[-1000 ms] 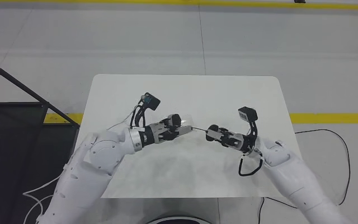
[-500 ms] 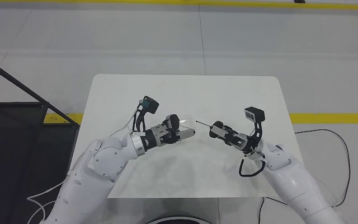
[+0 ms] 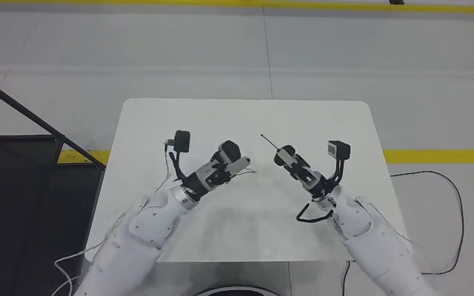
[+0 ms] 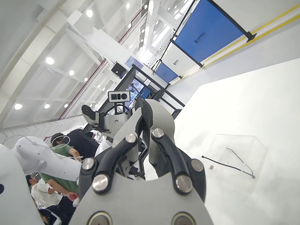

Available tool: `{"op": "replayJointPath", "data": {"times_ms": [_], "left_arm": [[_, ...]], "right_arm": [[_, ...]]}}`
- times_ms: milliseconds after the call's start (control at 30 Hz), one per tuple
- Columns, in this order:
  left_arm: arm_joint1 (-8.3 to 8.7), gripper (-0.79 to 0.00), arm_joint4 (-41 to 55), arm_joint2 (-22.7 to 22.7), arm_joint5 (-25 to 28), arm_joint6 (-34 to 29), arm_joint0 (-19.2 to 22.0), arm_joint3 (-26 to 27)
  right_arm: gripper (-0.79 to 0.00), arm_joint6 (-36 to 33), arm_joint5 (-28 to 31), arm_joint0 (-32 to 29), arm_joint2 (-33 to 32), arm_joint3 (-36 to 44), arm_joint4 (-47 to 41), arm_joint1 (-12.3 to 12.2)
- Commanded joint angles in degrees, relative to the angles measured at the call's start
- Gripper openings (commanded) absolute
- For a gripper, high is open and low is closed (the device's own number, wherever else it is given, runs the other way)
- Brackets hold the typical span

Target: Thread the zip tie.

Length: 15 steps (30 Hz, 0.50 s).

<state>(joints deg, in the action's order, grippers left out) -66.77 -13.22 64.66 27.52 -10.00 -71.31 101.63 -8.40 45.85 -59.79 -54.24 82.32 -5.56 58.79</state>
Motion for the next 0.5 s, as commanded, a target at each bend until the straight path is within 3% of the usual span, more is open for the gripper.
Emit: {"op": "replayJointPath", "data": {"times_ms": [0,67,467], "left_arm": [[-0.55,0.000,-0.9,-1.7,0.6,3.8,0.3,-1.3],[-1.10,0.000,-1.0,-3.1,0.1,6.8,0.6,-2.5],[-1.24,0.000,-2.1,-3.5,-0.6,6.9,0.2,-1.8]], "right_arm": [[-0.785,0.8,-0.1,-0.3,0.0,0.1,0.2,0.3],[-0.785,0.9,-0.2,-0.4,0.0,0.1,0.6,0.6],[-0.785,1.1,-1.3,-0.9,-0.1,0.5,0.8,0.8]]}}
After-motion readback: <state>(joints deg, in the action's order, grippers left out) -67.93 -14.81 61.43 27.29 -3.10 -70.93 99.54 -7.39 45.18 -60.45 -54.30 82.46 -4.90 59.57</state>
